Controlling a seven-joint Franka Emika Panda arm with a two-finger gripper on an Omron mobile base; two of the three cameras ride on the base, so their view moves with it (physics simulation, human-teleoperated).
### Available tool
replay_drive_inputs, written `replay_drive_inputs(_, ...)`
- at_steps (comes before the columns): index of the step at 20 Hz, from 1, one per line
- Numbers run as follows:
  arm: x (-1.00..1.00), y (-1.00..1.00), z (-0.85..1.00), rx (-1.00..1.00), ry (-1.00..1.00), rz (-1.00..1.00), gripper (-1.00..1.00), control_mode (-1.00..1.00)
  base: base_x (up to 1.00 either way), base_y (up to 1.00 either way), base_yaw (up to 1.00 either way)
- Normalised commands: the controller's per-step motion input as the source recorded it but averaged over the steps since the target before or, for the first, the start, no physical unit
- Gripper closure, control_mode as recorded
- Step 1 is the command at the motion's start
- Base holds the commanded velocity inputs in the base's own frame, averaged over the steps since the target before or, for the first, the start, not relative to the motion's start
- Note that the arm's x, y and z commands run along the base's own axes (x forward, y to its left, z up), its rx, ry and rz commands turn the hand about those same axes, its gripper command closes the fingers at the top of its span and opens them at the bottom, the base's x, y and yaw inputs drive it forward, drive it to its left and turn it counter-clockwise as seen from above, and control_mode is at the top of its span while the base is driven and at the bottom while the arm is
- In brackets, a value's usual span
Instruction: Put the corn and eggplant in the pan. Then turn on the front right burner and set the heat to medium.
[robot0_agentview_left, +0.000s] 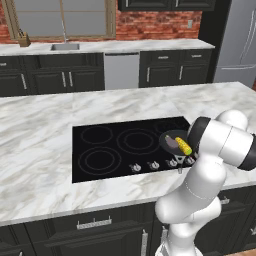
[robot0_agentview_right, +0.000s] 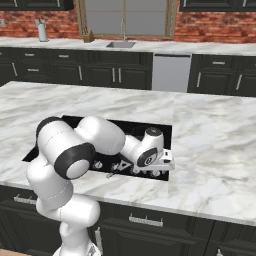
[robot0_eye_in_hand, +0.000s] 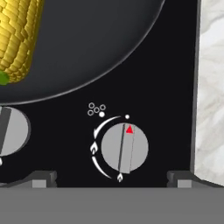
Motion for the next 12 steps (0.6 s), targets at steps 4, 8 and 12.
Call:
replay_drive_inputs(4, 0.00, 0.00, -0.02, 0.00, -0.05, 0.04, -1.00, -1.00, 0.00, 0.00, 0.00)
replay_drive_inputs(8, 0.02, -0.06, 0.00, 0.00, -0.05, 0.02, -1.00, -1.00, 0.00, 0.00, 0.00)
replay_drive_inputs(12, 0.07, -0.11, 0.00, 0.00, -0.03, 0.00, -1.00, -1.00, 0.00, 0.00, 0.00)
